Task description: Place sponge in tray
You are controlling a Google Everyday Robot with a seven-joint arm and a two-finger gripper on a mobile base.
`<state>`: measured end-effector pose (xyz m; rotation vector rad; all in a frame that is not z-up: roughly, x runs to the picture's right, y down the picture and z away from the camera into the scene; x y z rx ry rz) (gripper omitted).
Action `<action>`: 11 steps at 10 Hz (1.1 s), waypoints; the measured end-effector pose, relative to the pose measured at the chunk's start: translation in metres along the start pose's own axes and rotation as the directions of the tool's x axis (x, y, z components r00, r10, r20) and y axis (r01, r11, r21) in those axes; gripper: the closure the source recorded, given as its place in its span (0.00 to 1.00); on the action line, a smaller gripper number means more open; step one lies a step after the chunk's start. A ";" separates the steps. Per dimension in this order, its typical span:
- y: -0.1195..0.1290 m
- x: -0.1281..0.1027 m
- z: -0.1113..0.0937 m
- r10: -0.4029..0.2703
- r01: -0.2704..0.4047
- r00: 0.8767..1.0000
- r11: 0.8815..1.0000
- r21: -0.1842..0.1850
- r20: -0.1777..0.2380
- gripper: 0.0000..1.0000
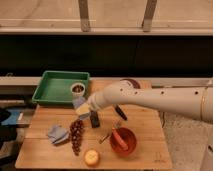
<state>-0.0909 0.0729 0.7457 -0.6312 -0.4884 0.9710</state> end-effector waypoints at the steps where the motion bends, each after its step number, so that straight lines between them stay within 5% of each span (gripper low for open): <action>1: -0.006 -0.014 0.002 -0.009 0.009 1.000 1.000 -0.028 0.019 1.00; 2: -0.010 -0.032 0.004 -0.036 0.038 0.998 0.997 -0.061 0.045 1.00; 5: -0.015 -0.044 0.004 -0.053 0.058 0.996 0.995 -0.084 0.066 1.00; 9: -0.015 -0.044 0.004 -0.053 0.058 0.996 0.995 -0.084 0.066 1.00; 11: -0.019 -0.041 0.002 -0.045 0.047 0.998 0.998 -0.052 0.053 1.00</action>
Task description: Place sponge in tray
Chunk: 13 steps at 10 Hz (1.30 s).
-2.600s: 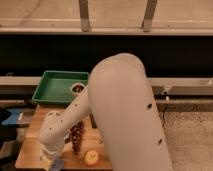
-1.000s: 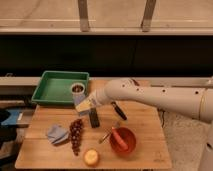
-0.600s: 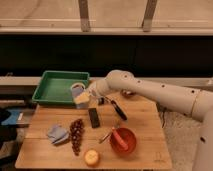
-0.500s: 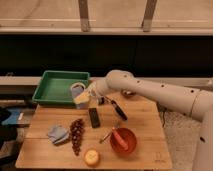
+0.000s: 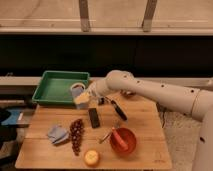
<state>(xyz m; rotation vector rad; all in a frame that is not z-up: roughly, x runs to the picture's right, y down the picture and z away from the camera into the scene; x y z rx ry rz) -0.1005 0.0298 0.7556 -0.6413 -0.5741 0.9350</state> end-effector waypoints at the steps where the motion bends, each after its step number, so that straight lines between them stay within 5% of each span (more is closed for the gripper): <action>1: -0.005 -0.003 -0.001 -0.007 0.007 1.000 0.999 0.036 -0.009 1.00; 5: -0.010 -0.041 0.025 -0.066 0.067 0.997 0.997 0.026 -0.037 1.00; 9: -0.017 -0.092 0.060 -0.159 0.159 0.987 0.987 -0.036 -0.019 1.00; 11: -0.022 -0.113 0.074 -0.188 0.188 0.982 0.979 -0.073 0.016 1.00; 13: -0.026 -0.131 0.086 -0.215 0.226 0.971 0.968 -0.111 0.099 1.00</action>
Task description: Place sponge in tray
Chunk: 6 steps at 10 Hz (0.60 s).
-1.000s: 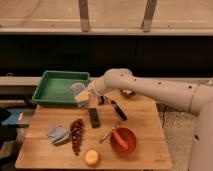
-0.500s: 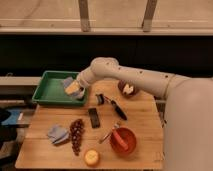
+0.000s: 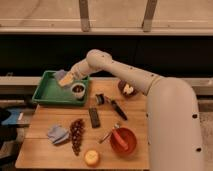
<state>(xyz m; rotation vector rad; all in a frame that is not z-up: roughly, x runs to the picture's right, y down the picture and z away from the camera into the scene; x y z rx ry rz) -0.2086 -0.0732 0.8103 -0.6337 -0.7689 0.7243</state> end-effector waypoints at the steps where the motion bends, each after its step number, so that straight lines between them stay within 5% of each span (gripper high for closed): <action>1: -0.005 -0.008 0.007 -0.017 0.017 0.999 1.000 -0.014 0.027 1.00; 6: -0.009 -0.036 0.052 -0.101 0.105 0.993 0.992 -0.063 0.065 1.00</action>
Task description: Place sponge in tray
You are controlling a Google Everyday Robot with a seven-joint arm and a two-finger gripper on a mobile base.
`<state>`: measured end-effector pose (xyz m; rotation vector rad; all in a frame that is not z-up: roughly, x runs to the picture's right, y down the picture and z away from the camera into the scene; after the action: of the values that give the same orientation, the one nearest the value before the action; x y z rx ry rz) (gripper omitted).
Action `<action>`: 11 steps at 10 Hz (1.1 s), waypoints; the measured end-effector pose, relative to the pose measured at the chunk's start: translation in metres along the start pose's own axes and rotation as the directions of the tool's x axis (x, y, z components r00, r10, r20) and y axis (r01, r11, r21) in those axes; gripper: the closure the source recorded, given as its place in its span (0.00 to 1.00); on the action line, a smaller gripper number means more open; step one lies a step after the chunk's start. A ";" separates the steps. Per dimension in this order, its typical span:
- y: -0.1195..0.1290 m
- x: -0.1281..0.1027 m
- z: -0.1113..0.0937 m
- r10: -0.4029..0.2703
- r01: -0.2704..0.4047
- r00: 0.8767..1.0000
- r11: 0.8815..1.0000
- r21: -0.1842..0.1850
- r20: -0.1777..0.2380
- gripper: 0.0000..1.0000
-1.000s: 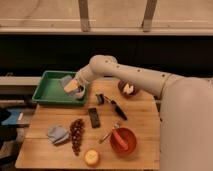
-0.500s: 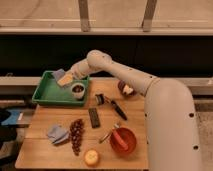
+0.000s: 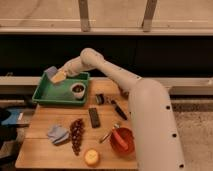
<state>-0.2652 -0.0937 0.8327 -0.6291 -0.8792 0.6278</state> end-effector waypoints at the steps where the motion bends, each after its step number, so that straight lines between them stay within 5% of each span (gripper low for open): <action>1: 0.001 -0.001 0.004 -0.006 0.006 1.000 1.000 -0.005 -0.002 1.00; 3: -0.001 0.001 0.001 -0.003 0.003 1.000 1.000 0.001 -0.001 0.93; 9: 0.000 0.000 0.002 -0.004 0.004 1.000 1.000 -0.001 -0.002 0.32; 11: 0.000 0.001 0.003 -0.004 0.004 1.000 1.000 -0.002 -0.002 0.20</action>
<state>-0.2670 -0.0926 0.8342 -0.6292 -0.8791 0.6225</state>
